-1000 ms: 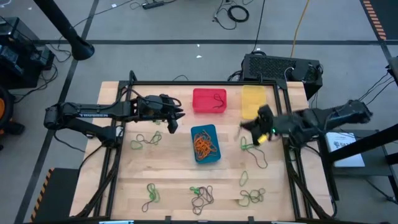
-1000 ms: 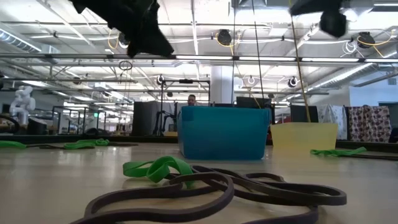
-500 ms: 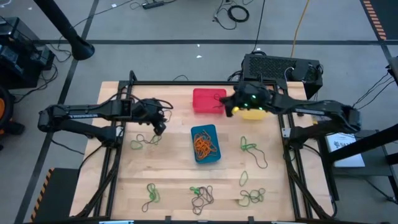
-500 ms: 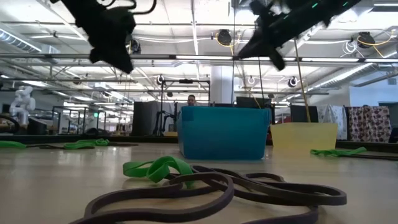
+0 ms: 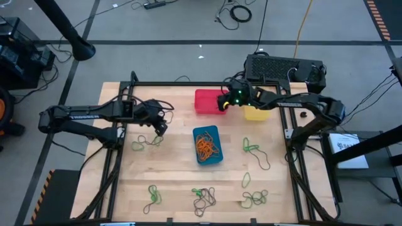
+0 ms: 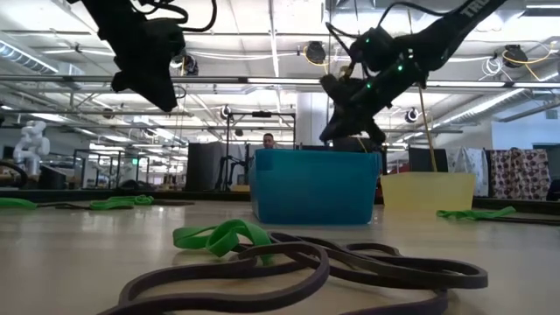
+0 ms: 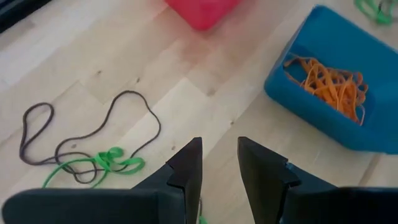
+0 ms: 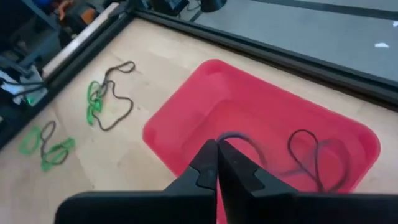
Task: Sort rubber bands into baskets
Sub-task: Put the purple rubber band into the red bin
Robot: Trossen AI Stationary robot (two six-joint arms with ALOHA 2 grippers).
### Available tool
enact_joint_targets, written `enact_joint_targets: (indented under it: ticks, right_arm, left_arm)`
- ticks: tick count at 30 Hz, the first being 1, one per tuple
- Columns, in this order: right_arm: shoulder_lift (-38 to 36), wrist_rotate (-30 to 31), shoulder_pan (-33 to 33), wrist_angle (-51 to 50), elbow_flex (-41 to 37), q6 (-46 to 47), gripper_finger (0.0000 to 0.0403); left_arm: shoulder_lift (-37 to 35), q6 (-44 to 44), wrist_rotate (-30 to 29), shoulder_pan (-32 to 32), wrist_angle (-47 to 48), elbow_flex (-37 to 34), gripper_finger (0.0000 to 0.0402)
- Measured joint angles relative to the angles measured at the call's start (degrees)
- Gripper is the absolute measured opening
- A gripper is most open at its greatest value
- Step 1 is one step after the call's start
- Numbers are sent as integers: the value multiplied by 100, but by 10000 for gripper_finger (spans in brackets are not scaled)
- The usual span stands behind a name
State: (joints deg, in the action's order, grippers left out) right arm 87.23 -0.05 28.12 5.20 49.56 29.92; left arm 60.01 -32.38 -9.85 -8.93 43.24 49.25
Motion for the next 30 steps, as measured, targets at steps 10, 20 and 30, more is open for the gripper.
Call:
enact_joint_targets:
  ticks: [10,20,30]
  right_arm:
    - [-40,-178,5,-105,0,-418,74]
    - [-121,-165,5,-1349,621,-1373,137]
    - [-123,-133,3,-3074,1798,-1645,141]
  left_arm:
    - [0,-193,-149,0,-807,-2,109]
    - [0,-122,-162,0,-953,-2,109]
    - [0,21,-109,0,-813,-4,109]
